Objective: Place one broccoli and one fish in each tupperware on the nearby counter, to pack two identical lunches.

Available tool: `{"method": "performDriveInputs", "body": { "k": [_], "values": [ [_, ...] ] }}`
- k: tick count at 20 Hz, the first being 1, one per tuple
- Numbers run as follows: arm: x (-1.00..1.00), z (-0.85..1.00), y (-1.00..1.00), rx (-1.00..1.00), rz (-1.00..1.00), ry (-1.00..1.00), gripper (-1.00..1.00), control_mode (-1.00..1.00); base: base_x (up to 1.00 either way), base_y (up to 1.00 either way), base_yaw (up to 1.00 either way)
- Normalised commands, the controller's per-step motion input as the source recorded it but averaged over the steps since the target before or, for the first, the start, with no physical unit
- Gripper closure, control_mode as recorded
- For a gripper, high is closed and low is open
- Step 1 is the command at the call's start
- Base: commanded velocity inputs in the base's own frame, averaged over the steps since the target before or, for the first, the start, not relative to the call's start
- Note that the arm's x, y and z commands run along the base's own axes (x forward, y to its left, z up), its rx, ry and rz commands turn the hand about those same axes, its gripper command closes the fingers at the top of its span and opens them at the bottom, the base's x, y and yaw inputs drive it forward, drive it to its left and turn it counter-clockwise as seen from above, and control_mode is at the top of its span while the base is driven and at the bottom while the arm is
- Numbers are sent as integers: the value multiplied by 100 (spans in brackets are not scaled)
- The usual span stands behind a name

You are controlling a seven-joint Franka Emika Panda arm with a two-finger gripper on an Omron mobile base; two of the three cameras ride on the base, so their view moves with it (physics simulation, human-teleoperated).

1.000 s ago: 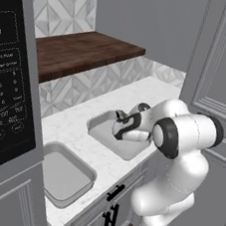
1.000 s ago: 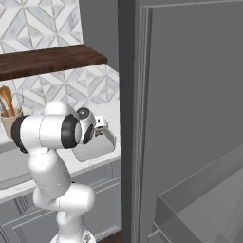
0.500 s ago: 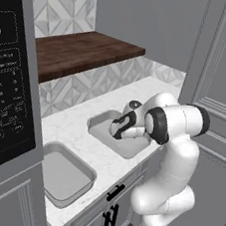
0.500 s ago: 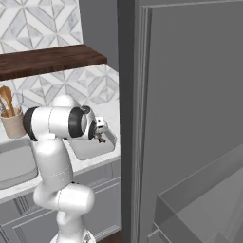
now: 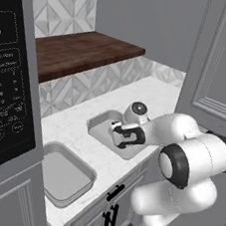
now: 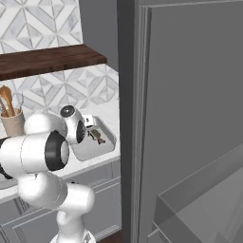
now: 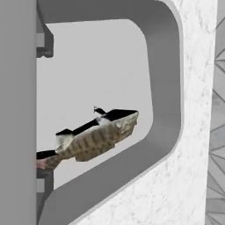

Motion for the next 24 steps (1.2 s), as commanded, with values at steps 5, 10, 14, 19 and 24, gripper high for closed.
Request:
{"method": "performDriveInputs", "body": {
  "k": [5,10,14,19,24],
  "values": [
    [-91,100,-1,15,-6,0,-100,-100,0,0,0],
    [-88,97,-19,19,-13,-1,-100,-100,0,0,0],
    [-81,58,-22,-1,-12,0,-100,-100,0,0,0],
    [-69,63,-48,-2,-6,-3,-100,-100,0,0,0],
    [-88,31,-43,0,-1,-1,-100,-100,0,0,0]
  ]
}}
